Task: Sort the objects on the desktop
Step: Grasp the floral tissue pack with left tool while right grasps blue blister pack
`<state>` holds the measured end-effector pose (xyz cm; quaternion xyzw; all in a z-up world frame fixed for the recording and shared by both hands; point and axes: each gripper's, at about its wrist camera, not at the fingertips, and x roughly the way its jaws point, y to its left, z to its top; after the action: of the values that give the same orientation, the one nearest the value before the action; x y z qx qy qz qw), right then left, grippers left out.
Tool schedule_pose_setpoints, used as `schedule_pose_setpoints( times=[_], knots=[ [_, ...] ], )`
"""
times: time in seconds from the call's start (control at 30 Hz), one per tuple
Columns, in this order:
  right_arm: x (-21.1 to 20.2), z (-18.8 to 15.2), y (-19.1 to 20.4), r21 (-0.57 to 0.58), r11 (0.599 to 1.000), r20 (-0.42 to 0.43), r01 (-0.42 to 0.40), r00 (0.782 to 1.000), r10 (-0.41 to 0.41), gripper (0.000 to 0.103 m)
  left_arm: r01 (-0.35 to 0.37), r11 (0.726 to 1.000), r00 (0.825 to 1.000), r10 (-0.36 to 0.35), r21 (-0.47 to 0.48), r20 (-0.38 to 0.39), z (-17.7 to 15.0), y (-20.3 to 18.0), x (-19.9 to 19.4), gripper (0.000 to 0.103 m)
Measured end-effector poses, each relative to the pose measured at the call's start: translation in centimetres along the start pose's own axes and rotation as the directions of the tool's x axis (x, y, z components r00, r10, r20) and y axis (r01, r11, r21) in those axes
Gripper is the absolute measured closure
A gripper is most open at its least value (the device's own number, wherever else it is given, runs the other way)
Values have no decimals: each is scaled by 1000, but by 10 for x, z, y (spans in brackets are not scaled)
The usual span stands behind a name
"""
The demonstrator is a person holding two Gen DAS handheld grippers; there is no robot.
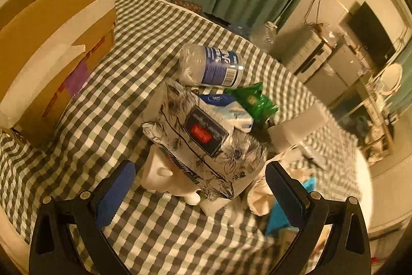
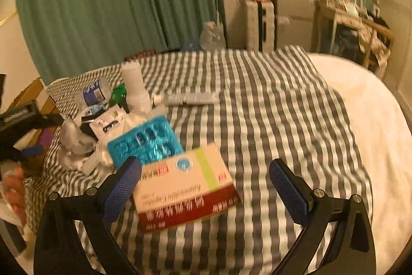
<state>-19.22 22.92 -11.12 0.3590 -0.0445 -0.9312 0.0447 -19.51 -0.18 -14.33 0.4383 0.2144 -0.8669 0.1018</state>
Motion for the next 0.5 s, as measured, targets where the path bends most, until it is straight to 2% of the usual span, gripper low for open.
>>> schedule_pose_setpoints(
  times=[0.1, 0.13, 0.2, 0.33, 0.37, 0.47, 0.5],
  knots=[
    [10, -4, 8, -75, 997, 21, 11, 1000, -10, 3, -107, 982, 993, 98, 155, 62, -9, -18, 6, 0],
    [14, -5, 11, -95, 995, 24, 0, 1000, 2, 3, -122, 977, 991, 110, 176, 78, -10, -19, 7, 0],
    [21, -3, 17, -123, 991, 19, -45, 999, 48, 3, -108, 979, 992, 95, 170, 81, -7, -16, 7, 1],
    [31, 9, 36, -175, 965, -19, -194, 981, 193, 3, -125, 974, 989, 108, 188, 99, 1, -6, 7, 19],
    [33, 12, 42, -192, 954, -38, -231, 973, 228, 3, -111, 974, 991, 93, 196, 97, 2, -4, 8, 24],
    [43, 20, 58, -269, 919, -79, -290, 957, 279, 3, -77, 975, 996, 64, 207, 69, 1, -1, 14, 37],
    [52, 22, 63, -296, 906, -121, -304, 952, 280, 3, -65, 973, 997, 52, 221, 62, 1, -2, 15, 41]
  ],
)
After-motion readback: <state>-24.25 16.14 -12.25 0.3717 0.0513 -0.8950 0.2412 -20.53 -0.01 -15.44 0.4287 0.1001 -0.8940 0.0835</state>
